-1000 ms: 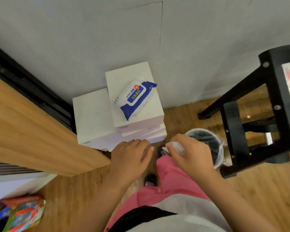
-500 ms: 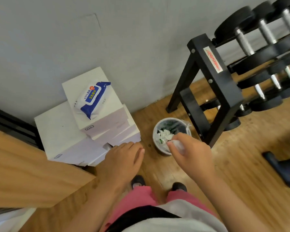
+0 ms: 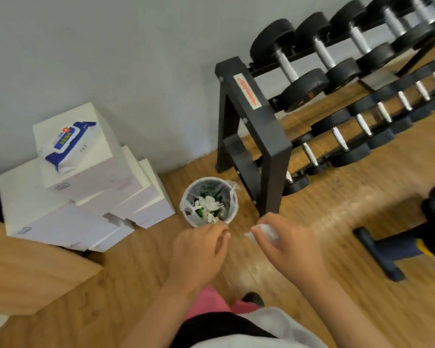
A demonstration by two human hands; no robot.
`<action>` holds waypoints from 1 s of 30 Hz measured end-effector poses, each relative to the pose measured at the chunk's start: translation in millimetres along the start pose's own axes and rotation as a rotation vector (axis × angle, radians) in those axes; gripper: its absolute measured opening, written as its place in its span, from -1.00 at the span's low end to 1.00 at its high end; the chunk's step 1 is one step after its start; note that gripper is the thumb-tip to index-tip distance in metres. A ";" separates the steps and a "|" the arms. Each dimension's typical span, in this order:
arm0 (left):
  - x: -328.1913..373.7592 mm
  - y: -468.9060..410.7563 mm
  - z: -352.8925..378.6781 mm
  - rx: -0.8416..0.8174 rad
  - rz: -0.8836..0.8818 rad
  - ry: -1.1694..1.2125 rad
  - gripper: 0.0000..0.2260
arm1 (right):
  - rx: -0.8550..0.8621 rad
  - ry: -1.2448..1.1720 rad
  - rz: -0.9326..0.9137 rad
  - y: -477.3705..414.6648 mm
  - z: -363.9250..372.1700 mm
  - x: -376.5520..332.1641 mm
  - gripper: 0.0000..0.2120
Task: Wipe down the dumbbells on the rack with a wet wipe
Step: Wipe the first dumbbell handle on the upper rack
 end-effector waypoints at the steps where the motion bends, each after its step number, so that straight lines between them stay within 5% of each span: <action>1: 13.3 -4.2 6.4 -0.011 0.015 0.006 -0.81 | 0.010 -0.009 0.005 2.9 -7.2 12.2 -0.73; 22: 76.8 -245.0 28.0 -0.006 -0.120 -0.064 -0.91 | 0.050 -0.046 0.066 -154.5 -124.2 186.8 -0.91; 30: 90.8 -314.5 28.6 0.022 -0.170 -0.065 -0.83 | -0.027 -0.083 0.034 -226.3 -152.6 230.9 -0.83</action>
Point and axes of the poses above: each hand's wrist, its own y-axis away from the middle knuckle, its own z-axis out of the palm, x = y × z, the point moved 5 cm from there along -y, towards the middle knuckle, and after that the axes turned 12 degrees about -x, right-handed, at the moved point
